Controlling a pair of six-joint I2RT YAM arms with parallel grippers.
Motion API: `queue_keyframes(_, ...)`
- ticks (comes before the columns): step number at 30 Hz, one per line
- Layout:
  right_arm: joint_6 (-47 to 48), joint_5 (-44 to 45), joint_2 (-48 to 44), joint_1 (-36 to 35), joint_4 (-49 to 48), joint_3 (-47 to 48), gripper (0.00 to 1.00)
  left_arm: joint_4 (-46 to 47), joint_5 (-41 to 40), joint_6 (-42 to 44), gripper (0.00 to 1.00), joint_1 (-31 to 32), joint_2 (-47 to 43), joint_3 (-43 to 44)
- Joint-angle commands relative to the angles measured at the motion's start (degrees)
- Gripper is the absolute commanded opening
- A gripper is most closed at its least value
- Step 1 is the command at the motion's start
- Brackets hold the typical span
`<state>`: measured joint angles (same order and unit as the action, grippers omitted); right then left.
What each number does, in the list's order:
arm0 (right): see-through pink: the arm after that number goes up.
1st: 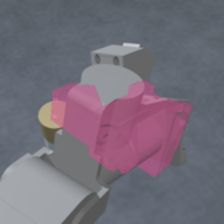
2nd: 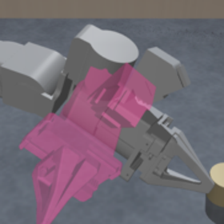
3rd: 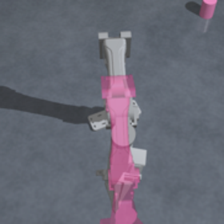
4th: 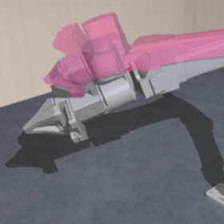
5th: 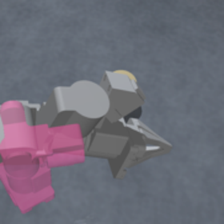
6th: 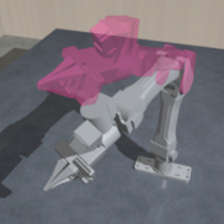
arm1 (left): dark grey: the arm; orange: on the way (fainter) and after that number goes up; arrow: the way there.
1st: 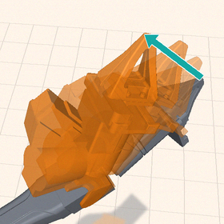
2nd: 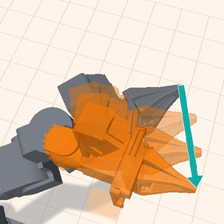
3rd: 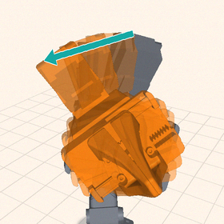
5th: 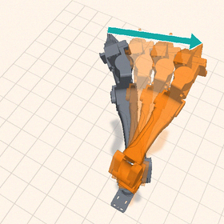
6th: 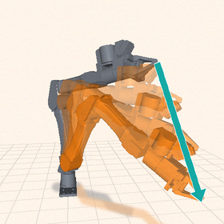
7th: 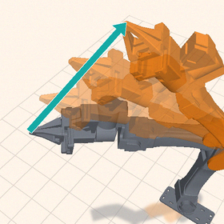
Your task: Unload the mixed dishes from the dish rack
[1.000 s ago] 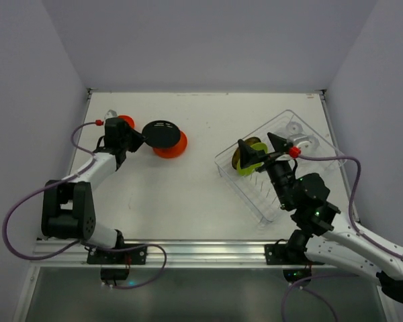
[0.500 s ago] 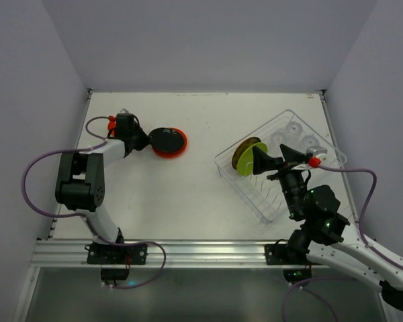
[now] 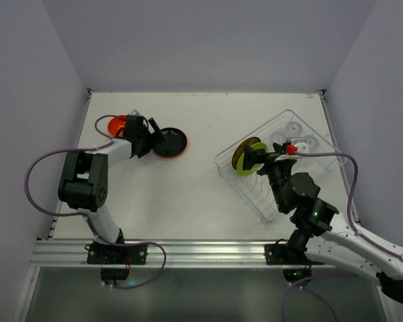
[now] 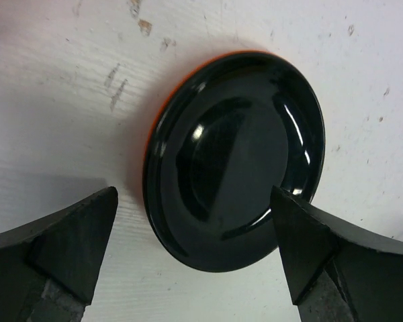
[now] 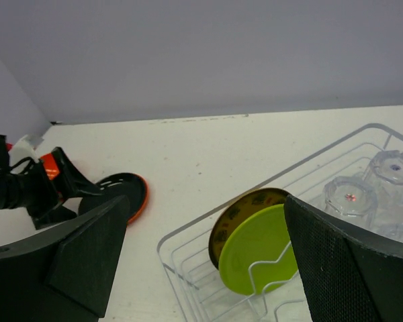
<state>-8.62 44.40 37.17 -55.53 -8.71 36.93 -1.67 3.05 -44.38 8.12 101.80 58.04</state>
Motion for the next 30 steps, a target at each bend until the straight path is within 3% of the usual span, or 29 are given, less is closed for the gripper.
queue_keyframes(1,-2.4,8.1,6.0,0.4,4.4,5.4,0.99,-3.9,-4.7,2.5,1.0,2.8,-1.4,3.8)
queue_keyframes(3,-6.8,6.4,11.1,3.4,13.1,9.7,0.99,-4.5,-4.8,3.2,1.0,3.5,-2.7,3.8)
queue_keyframes(5,-11.7,-0.6,13.8,7.3,18.0,11.8,0.99,-5.0,-5.9,3.4,1.0,4.0,-4.7,3.7)
queue_keyframes(9,-16.9,-10.7,17.3,11.9,19.7,12.7,0.99,-10.0,-9.8,4.3,1.0,4.8,-11.9,4.4)
queue_keyframes(14,-23.8,-9.1,21.5,13.2,20.8,13.7,0.99,-22.4,-15.1,7.1,1.0,6.7,-28.5,5.5)
queue_keyframes(19,-34.9,-5.3,29.8,15.1,24.8,16.2,0.99,-34.0,-6.6,18.2,1.0,6.7,-39.2,8.0)
queue_keyframes(21,-42.0,-2.8,33.5,15.5,29.3,18.2,0.95,-38.3,-4.6,21.9,1.0,6.6,-43.0,8.6)
queue_keyframes(22,-46.4,-1.5,34.7,15.9,31.6,18.7,0.88,-39.3,-3.8,25.1,1.0,6.7,-45.8,7.5)
queue_keyframes(24,-50.6,-0.3,35.5,16.1,33.7,18.9,0.81,-37.6,-5.8,26.8,1.0,6.7,-49.1,4.4)
queue_keyframes(25,-53.1,0.8,35.8,16.2,34.5,18.9,0.79,-34.7,-7.7,26.2,1.0,6.8,-53.4,-2.1)
queue_keyframes(27,-55.2,1.6,36.9,16.6,35.2,19.1,0.78,-28.5,-1.3,26.1,1.0,6.9,-57.4,-8.0)
queue_keyframes(30,-59.0,2.0,39.3,16.9,38.4,21.3,0.77,-26.1,-3.7,24.1,1.0,6.9,-62.4,-14.3)
